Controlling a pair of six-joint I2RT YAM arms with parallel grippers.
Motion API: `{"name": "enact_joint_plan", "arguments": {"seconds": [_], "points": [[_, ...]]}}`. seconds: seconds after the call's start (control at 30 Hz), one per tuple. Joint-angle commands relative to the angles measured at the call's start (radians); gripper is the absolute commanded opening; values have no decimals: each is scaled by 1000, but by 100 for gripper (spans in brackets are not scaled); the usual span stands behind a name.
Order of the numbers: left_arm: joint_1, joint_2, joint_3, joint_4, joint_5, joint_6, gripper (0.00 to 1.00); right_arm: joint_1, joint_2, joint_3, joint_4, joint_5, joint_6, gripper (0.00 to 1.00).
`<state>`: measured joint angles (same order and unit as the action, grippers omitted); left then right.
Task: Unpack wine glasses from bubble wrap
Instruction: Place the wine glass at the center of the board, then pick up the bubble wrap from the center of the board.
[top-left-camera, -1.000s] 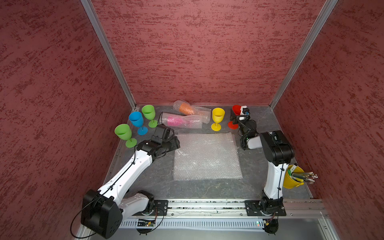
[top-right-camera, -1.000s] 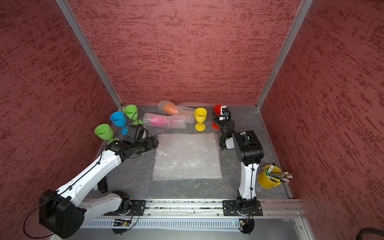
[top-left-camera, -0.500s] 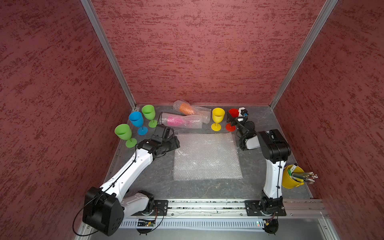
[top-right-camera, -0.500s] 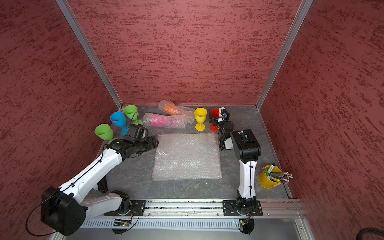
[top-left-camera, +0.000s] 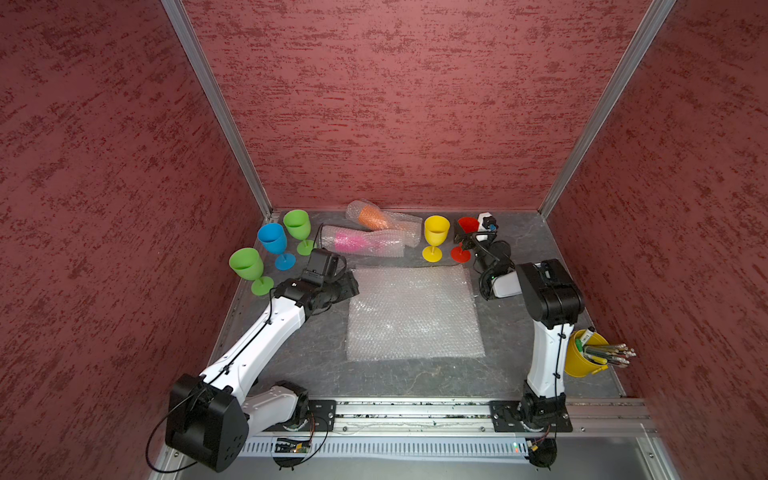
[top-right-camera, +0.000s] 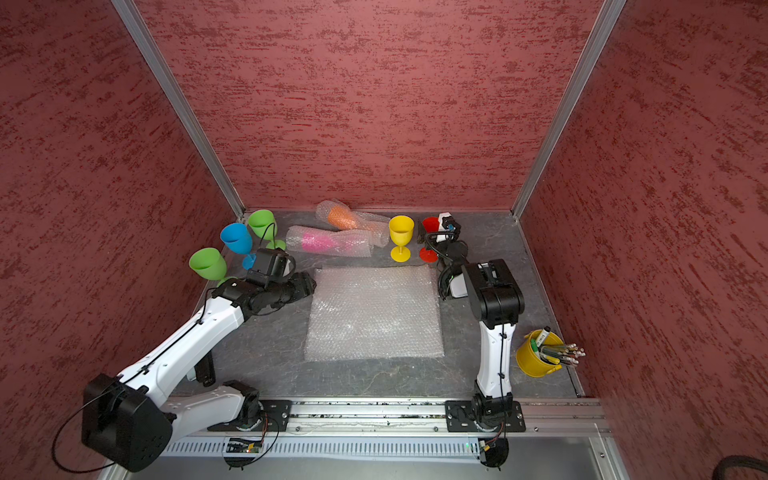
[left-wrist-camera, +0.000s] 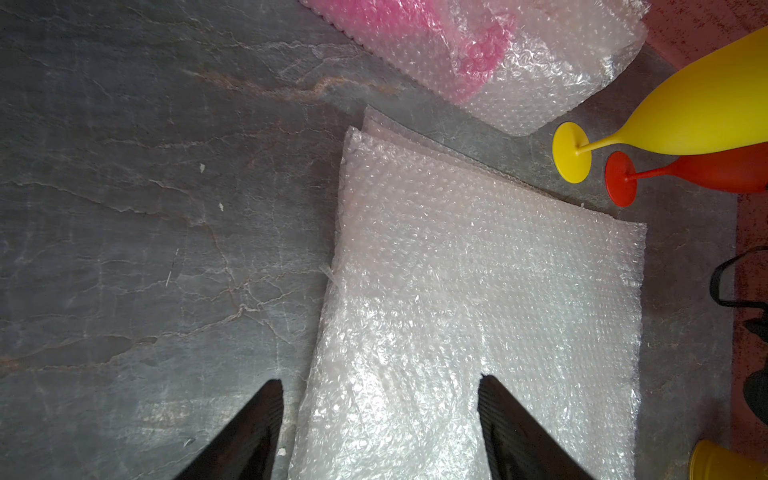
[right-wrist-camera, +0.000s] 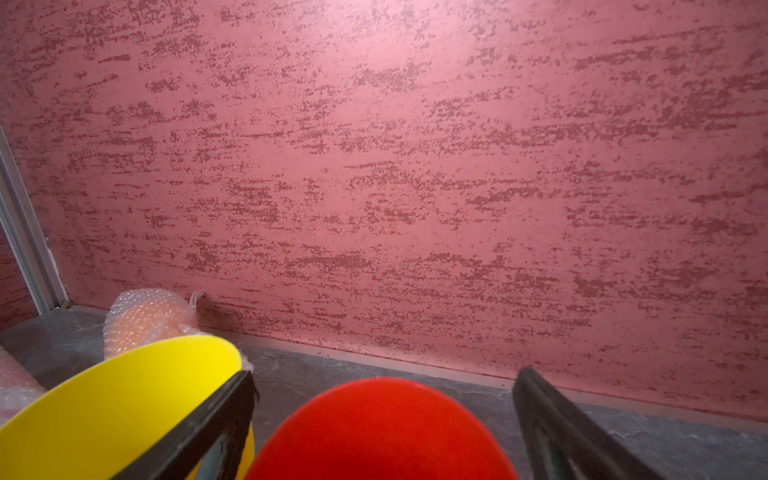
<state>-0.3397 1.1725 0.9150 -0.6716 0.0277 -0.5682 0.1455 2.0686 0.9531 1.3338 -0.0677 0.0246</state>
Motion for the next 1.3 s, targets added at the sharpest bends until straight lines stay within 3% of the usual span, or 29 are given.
{"name": "enact_joint_plan", "arguments": {"seconds": [0.0, 0.27, 0.33, 0.47, 0.57, 0.7, 0.8, 0.9, 0.97, 1.07, 1.27], "points": [[14, -20, -5, 19, -7, 9, 75, -4, -143, 17, -48, 77, -15, 99], [40, -1, 22, -12, 22, -28, 84, 1, -438, 47, -311, 67, -31, 99], [49, 15, 39, -15, 84, -39, 97, 25, -517, 52, -415, 97, -39, 99], [51, -23, 38, 31, 80, -152, 100, 124, -674, 63, -708, 260, -63, 95], [35, -6, 91, 51, 12, -245, 100, 247, -760, 33, -849, 559, -104, 93], [28, 133, 246, 2, -59, -370, 100, 349, -866, -79, -923, 663, -121, 92], [43, 274, 373, -66, -102, -476, 100, 385, -979, -252, -785, 642, -117, 97], [87, 412, 473, -110, -106, -588, 100, 385, -1010, -242, -909, 552, 73, 97], [118, 483, 505, -77, -69, -643, 100, 390, -994, -208, -1021, 488, 267, 99], [143, 598, 599, -105, -68, -694, 100, 405, -970, -251, -1042, 415, 429, 99], [167, 800, 777, -151, -28, -684, 100, 446, -979, -347, -1007, 350, 500, 99]]}}
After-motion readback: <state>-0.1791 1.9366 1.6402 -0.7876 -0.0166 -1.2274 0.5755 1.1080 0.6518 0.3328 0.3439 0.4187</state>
